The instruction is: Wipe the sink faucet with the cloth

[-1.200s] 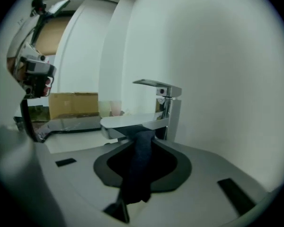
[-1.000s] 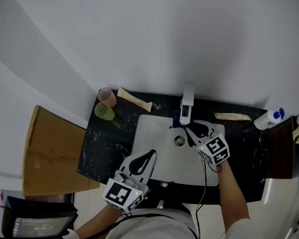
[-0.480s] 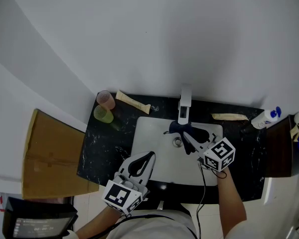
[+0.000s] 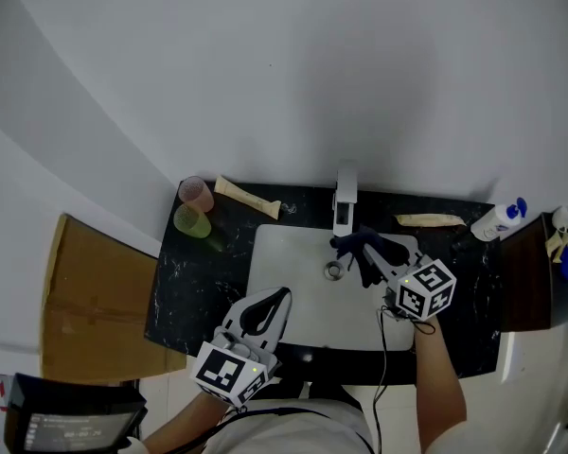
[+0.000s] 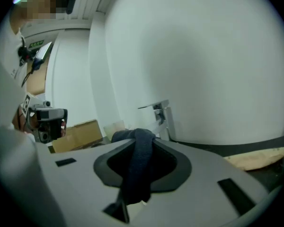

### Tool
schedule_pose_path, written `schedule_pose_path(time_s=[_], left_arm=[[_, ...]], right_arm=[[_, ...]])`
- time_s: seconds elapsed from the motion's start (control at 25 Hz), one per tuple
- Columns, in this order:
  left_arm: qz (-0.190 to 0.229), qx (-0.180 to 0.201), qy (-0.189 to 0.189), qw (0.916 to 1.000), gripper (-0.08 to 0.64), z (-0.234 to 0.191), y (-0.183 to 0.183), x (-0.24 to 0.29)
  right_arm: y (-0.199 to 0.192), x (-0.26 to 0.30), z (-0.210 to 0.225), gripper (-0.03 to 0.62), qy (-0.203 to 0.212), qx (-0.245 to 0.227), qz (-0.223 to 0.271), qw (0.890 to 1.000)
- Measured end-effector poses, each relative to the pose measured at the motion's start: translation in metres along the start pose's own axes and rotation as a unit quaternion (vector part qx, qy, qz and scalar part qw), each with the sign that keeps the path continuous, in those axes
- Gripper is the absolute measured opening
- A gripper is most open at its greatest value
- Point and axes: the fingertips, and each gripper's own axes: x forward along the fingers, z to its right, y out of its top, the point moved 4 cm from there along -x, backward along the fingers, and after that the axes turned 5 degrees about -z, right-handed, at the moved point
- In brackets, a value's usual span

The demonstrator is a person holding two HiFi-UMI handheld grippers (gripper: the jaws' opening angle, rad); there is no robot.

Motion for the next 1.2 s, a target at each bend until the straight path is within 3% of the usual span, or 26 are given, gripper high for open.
schedule_pose_path(time_s=[0.12,0.44,0.52,0.64,0.84,1.04,1.2], left_arm=[[-0.002,-0.001,0.001,1.0,-0.003,-0.001,-0.001,-0.001],[0.003,-0.001,-0.007,1.0,-0.003,0.002,-0.002,0.004],[0.003,-0.001,-0.011,0.9999,-0.003,0.004,-0.001,0.006],[0.004,-0.001,-0.013,0.9999,-0.002,0.006,0.001,0.006],[0.0,-0.003,-0.008,1.0,-0.002,0.002,-0.001,0.001],[0.003,-0.005,-0.005,1.0,-0.003,0.001,-0.003,-0.004],[0.007,-0.005,-0.008,0.9999,-0.003,0.002,-0.005,-0.003]], right_arm=[[0.0,-0.007,0.014,0.086,-0.019,0.004,0.001,1.0],[0.003,0.032,-0.051,0.086,0.045,-0.025,-0.001,0.999],[0.001,0.026,-0.041,0.086,0.028,-0.02,0.002,0.999],[0.004,0.007,-0.004,0.086,-0.035,-0.004,0.017,0.999],[0.051,-0.009,0.03,0.086,-0.08,-0.005,0.066,0.995],[0.081,0.025,-0.008,0.086,-0.038,-0.053,0.058,0.996],[0.083,0.043,-0.04,0.086,0.0,-0.055,0.056,0.997]])
